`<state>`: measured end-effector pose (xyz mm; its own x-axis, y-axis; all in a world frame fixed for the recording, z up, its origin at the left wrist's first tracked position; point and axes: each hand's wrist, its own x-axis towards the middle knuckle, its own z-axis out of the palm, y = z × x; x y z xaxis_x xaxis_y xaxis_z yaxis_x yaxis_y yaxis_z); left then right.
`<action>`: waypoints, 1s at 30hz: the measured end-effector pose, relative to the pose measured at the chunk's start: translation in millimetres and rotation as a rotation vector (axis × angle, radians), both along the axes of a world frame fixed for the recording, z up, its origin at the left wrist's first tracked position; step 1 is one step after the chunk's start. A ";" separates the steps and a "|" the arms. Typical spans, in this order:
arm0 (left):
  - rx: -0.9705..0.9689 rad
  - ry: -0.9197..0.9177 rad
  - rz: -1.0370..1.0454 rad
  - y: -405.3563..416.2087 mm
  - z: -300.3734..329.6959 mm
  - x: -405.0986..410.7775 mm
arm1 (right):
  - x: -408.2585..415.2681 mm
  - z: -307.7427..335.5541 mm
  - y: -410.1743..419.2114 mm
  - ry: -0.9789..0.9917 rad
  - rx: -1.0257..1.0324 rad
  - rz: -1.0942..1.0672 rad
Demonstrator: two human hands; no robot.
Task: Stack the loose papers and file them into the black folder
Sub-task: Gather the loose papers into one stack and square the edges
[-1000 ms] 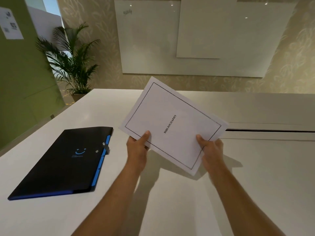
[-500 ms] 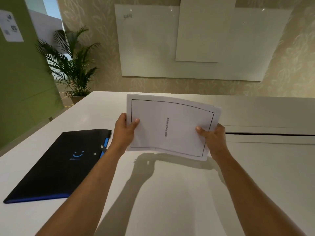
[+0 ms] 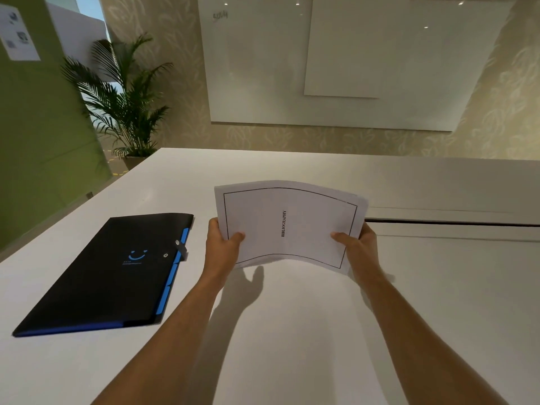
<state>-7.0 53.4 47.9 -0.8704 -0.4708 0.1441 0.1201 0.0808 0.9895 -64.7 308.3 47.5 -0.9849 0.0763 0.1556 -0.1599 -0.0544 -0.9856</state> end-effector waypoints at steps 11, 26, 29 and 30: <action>-0.039 0.003 -0.024 -3.5 -0.8 -4.4 | -2.3 3.4 10.5 0.083 0.233 -0.057; 0.452 0.136 -0.221 4.9 13.7 -1.1 | 9.2 10.8 -6.1 -0.112 -0.475 -0.146; 0.572 0.162 -0.282 37.3 22.3 1.7 | 18.3 -1.3 -36.0 -0.183 -0.597 -0.094; 0.620 0.164 -0.254 44.2 26.0 1.9 | 21.8 -5.9 -44.5 -0.204 -0.644 -0.065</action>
<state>-5.1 97.6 73.8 -0.9545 -0.2934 0.0530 0.2124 -0.5444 0.8115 -42.9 263.8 41.6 -0.9798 0.1518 -0.1299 0.0033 -0.6376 -0.7703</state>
